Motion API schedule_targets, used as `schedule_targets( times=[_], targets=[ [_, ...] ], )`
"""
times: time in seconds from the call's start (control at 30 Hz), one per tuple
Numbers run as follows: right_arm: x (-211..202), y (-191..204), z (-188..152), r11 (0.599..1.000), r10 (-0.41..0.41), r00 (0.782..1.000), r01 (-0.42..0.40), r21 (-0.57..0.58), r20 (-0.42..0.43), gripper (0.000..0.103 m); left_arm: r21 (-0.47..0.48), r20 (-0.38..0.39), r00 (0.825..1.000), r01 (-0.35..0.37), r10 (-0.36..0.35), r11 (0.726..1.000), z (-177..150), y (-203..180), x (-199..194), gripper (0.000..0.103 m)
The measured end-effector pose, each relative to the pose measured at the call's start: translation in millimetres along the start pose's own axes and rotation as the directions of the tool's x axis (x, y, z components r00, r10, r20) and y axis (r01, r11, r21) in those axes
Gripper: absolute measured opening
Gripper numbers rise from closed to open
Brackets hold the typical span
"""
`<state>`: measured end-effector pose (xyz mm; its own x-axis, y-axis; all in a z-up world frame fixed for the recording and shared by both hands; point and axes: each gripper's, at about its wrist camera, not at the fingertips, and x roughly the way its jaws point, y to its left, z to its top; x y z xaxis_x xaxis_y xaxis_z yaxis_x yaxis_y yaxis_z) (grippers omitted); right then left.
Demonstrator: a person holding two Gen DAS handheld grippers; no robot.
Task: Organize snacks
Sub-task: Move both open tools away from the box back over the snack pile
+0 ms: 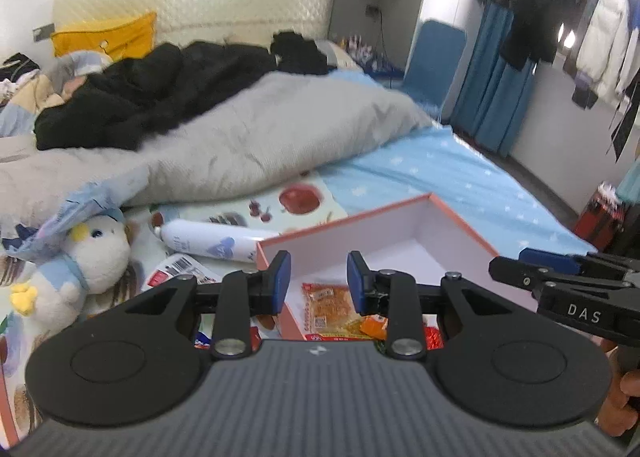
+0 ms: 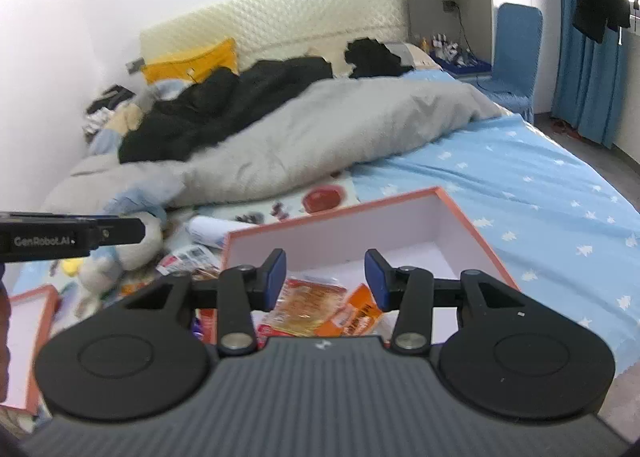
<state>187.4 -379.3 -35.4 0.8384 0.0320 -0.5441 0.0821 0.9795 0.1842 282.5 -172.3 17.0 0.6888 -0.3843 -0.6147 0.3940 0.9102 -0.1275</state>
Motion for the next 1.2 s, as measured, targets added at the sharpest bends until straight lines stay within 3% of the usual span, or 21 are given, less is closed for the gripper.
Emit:
schedule_targets(
  times=[0.37,0.5,0.67,0.93,1.2],
  targets=[
    [-38.4,51.6,-6.9,0.993,0.099,0.992,-0.093,-0.073,0.083,0.046,-0.026,0.127,0.991,-0.039,0.042,0.999,-21.7,11.8,-85.3,0.036],
    [-48.5,65.9,-18.9,0.989,0.136,0.987,-0.129,-0.079,0.091,0.046,-0.072,0.136,0.989,-0.053,0.062,0.996,-41.3,22.0,-104.9,0.035],
    [-56.3,84.5,-40.9,0.982,0.173,0.981,-0.164,-0.097,0.092,0.046,-0.152,0.106,0.992,-0.051,0.067,0.987,-74.7,40.1,-117.7,0.036],
    [-60.1,110.3,-79.6,0.975,0.203,0.977,-0.196,-0.109,0.059,0.046,-0.222,0.038,0.991,-0.115,0.127,0.968,-135.8,59.6,-130.1,0.036],
    [-41.8,134.6,-114.4,0.958,0.213,0.976,-0.218,-0.186,-0.046,0.046,-0.309,-0.064,0.977,-0.215,0.206,0.926,-182.9,106.4,-132.0,0.036]
  ],
)
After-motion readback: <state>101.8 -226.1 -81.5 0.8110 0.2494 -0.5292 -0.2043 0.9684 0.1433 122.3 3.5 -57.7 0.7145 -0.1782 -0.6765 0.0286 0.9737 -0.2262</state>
